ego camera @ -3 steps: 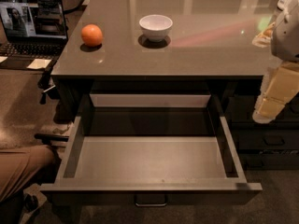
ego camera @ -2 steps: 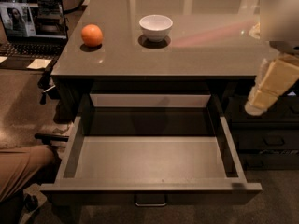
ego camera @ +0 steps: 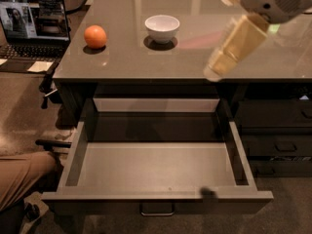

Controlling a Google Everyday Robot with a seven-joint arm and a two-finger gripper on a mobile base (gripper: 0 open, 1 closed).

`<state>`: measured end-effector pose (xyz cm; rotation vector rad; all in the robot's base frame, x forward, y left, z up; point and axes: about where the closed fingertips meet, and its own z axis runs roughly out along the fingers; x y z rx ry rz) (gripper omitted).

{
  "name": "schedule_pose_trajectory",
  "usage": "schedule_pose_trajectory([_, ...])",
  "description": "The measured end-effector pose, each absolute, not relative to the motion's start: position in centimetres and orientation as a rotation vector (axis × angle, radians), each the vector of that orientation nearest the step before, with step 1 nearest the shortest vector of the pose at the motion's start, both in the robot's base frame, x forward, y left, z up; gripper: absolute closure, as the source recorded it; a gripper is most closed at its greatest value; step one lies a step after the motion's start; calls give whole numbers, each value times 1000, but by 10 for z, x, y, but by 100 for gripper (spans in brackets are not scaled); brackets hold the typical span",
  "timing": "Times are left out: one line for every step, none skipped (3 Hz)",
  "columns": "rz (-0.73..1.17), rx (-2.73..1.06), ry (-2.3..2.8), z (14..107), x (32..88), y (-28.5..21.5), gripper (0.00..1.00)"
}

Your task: Place orange into top drawer

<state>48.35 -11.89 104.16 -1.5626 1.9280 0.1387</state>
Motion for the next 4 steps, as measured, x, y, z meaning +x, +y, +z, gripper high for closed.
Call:
schedule_pose_trajectory([252, -1495, 1911, 1057, 520, -63, 0])
schedule_pose_trajectory([301, -1443, 1953, 1061, 519, -47, 0])
schedule_pose_trajectory([300, -1441, 1953, 1061, 519, -48, 0])
schedule_pose_trajectory([327, -1377, 1998, 1053, 528, -44, 0])
